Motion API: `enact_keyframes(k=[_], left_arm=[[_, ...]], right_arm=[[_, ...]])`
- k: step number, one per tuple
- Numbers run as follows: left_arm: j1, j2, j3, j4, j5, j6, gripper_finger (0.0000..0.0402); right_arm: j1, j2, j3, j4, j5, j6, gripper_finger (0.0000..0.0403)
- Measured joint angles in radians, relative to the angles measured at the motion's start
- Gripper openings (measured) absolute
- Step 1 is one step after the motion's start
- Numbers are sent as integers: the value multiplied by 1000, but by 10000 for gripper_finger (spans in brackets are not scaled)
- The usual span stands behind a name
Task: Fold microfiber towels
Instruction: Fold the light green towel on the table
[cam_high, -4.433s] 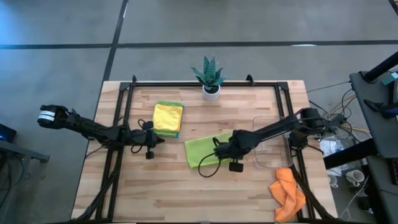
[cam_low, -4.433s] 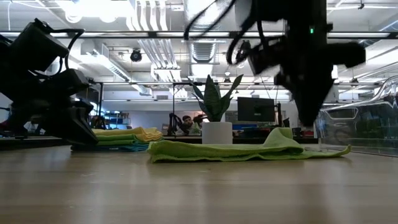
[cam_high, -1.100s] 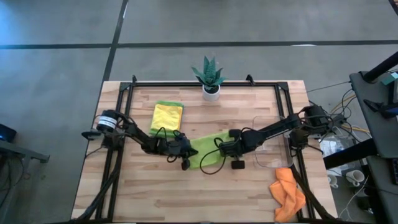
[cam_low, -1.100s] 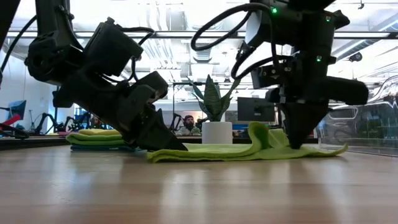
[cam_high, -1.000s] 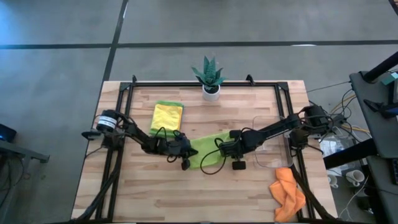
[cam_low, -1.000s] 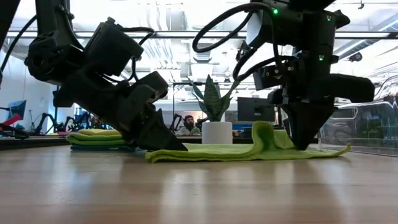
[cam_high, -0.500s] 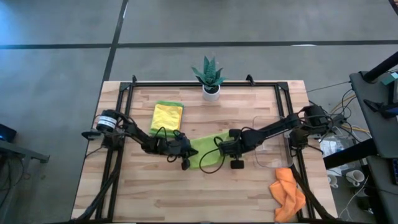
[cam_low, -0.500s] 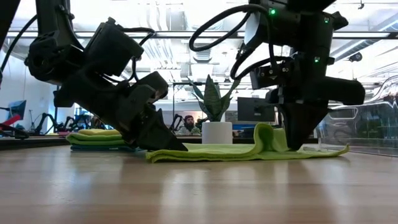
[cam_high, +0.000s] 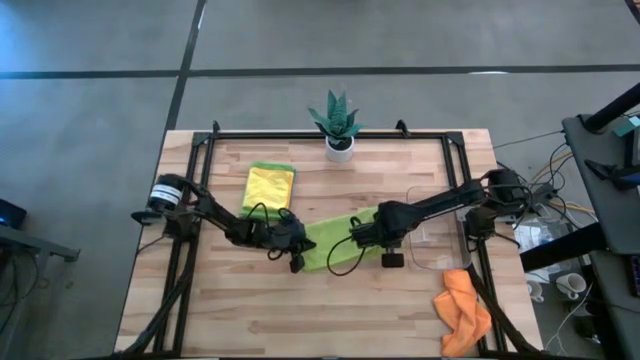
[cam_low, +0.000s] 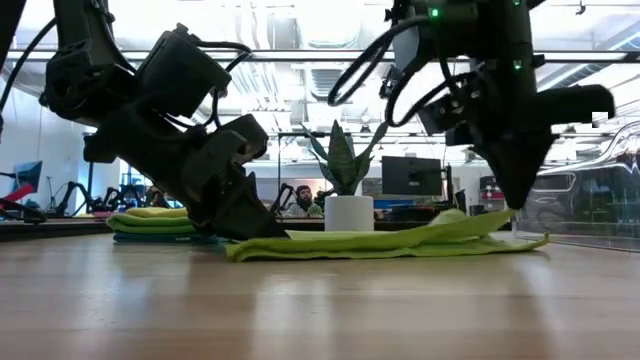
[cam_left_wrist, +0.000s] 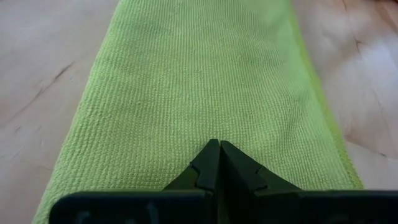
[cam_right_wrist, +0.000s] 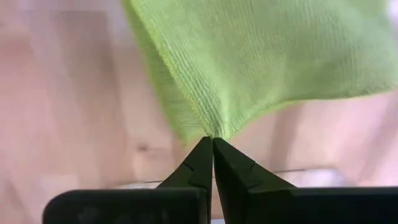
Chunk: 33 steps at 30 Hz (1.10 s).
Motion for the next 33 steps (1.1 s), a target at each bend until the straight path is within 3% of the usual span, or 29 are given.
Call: enact_keyframes(k=[5,11,16,18,22,28,33], left_arm=[[1,0,0,0,20,0,0],[0,-26,-1,-15,39,0,0],[-1,-45,-2,-48,41,-3,0],[-2,-45,-2,-47,37,-39,0],[-15,-44,-1,-46,34,-60,0],[-59,-66,2,-135,64,-88,0],[-76,-105,1,-268,76,-182,0]], right_arm=[[4,20,-46,63,-149,-2,9],[20,52,-81,92,-156,51,16],[20,22,-29,58,-145,111,55],[15,2,-10,57,-86,191,76],[-36,-21,-3,55,27,513,110],[-95,-2,-6,83,16,722,133],[-106,40,-6,177,-72,726,145]])
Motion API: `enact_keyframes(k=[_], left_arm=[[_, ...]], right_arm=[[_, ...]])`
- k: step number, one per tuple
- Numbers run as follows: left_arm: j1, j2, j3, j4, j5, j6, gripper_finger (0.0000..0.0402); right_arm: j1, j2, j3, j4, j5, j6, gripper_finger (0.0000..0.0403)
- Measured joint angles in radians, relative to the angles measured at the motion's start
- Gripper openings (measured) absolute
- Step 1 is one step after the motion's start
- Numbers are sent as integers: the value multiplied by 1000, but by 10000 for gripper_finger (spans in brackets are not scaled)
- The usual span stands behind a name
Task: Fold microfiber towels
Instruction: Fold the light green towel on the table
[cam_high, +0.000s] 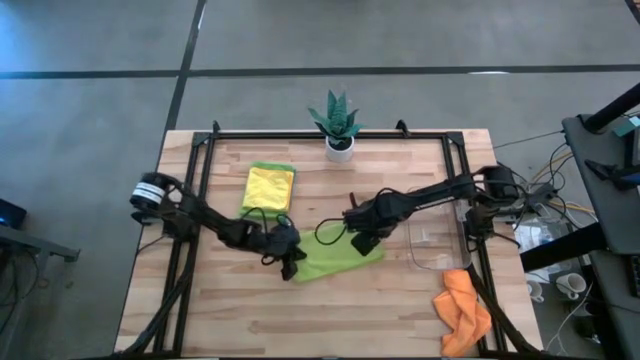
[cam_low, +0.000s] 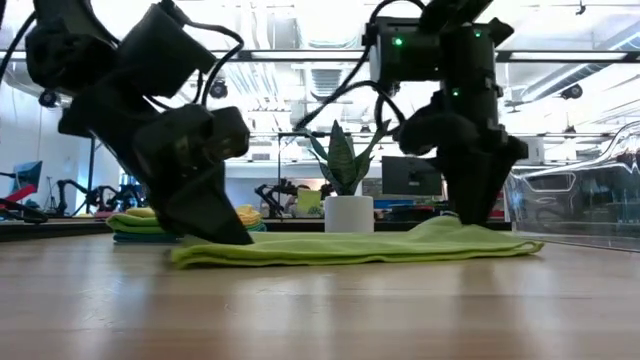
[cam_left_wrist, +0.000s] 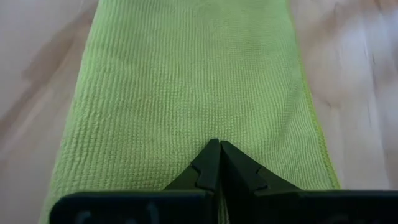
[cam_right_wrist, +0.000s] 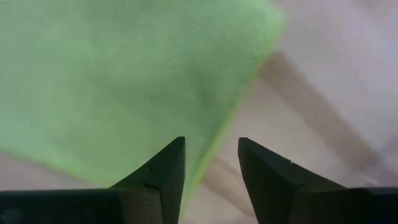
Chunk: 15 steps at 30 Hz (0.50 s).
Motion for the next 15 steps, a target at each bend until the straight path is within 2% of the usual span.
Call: enact_keyframes(k=[3,6,10,15], left_arm=[[-18,-46,-2,-82,46,-77,0],[-53,-104,-5,-167,48,-105,0],[-91,-167,-12,-220,-38,-101,0],[-98,-202,-11,-213,-83,-98,0]], right_arm=[[1,7,7,34,-9,-29,163],[-8,7,14,59,-4,-35,189],[-7,8,11,154,-28,-26,216],[-7,29,7,188,-60,9,223]])
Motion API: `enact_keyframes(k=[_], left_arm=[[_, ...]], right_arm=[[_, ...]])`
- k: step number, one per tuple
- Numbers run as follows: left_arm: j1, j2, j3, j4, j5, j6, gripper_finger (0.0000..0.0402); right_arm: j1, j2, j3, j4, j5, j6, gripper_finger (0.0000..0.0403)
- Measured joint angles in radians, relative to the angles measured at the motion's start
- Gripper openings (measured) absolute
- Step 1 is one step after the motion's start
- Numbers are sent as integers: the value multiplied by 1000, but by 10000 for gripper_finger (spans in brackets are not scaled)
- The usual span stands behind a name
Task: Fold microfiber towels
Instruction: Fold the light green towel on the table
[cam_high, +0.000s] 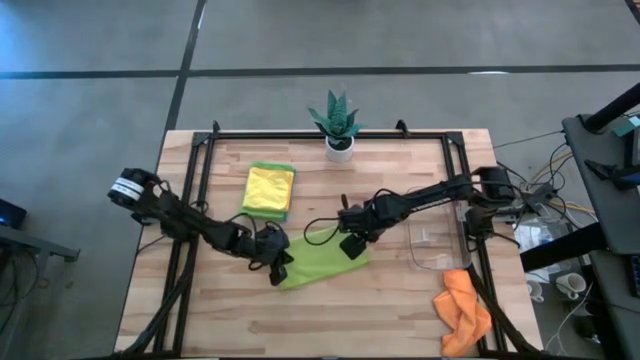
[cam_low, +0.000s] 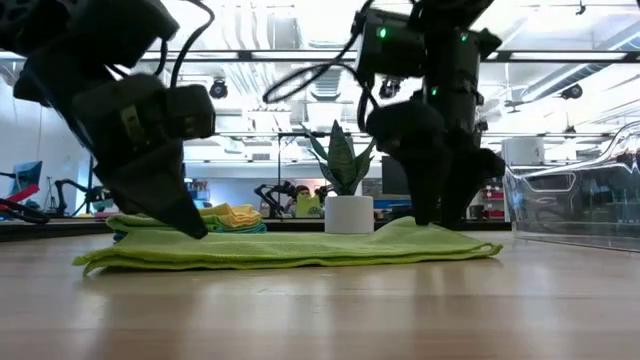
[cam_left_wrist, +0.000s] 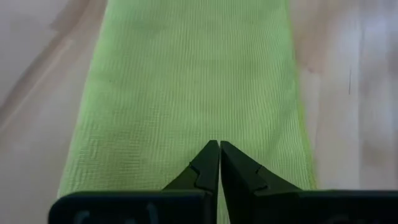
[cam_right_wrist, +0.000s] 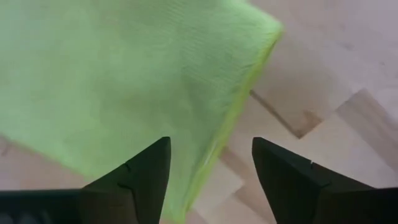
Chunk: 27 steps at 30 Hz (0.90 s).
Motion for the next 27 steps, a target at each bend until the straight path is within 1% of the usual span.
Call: enact_keyframes(k=[5,8,11,14,16,18,19,21,24,27], left_arm=[[0,6,1,2,-1,19,0],[-1,6,1,3,-3,22,0],[-3,6,1,7,-32,56,0],[-3,6,4,17,-73,102,0],[-3,6,4,16,-82,106,0],[-3,6,4,17,-85,106,0],[-3,6,4,16,-85,106,0],[-3,7,4,17,-85,102,0],[-3,34,11,32,-86,99,0],[6,76,25,48,-86,154,0]], right_arm=[[12,47,0,59,-26,37,211],[14,69,3,72,-29,48,195],[13,84,10,57,-27,39,162],[13,82,15,36,-10,5,110],[13,77,28,-3,13,-53,70],[11,73,48,-62,57,-137,30],[6,66,60,-110,68,-178,20],[-11,61,95,-189,107,-253,16],[-39,64,145,-287,211,-376,14],[-71,65,194,-346,315,-532,13]])
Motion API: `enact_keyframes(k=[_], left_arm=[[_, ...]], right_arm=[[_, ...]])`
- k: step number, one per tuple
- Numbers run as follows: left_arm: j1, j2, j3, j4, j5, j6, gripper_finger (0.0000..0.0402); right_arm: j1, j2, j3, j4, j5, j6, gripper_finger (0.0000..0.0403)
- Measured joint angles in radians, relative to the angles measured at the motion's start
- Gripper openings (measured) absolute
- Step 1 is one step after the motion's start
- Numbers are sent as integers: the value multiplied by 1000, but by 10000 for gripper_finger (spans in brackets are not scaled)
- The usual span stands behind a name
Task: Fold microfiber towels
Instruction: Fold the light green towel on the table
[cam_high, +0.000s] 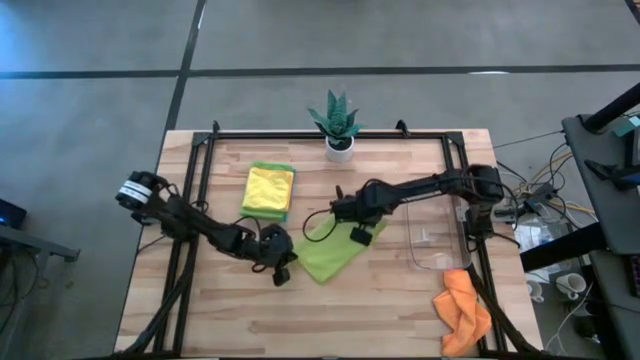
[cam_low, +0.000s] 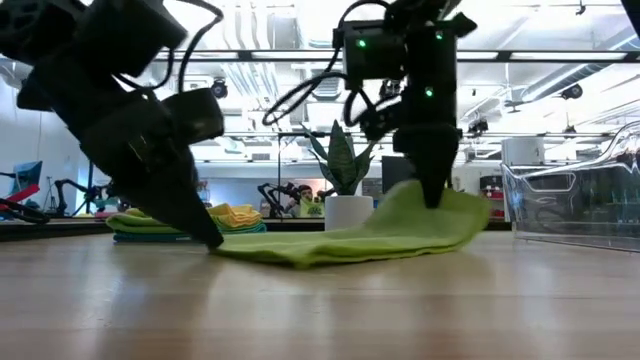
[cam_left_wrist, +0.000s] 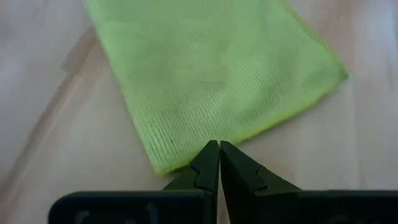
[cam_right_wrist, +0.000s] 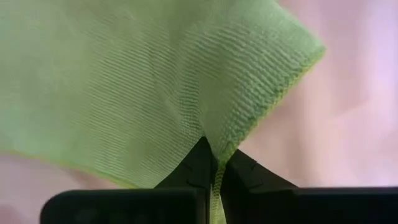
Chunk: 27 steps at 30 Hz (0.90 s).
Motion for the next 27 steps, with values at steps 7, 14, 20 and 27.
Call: enact_keyframes(k=[7,14,20,27], left_arm=[[31,19,29,98,-295,175,0],[180,169,43,426,-239,289,0],[328,296,118,478,-64,440,0],[412,323,166,410,-17,442,0]], right_arm=[[-47,-2,121,-77,92,-179,13],[-16,-2,180,-73,82,-259,12],[-17,-2,175,-72,82,-282,12],[-16,-3,174,-61,82,-337,12]])
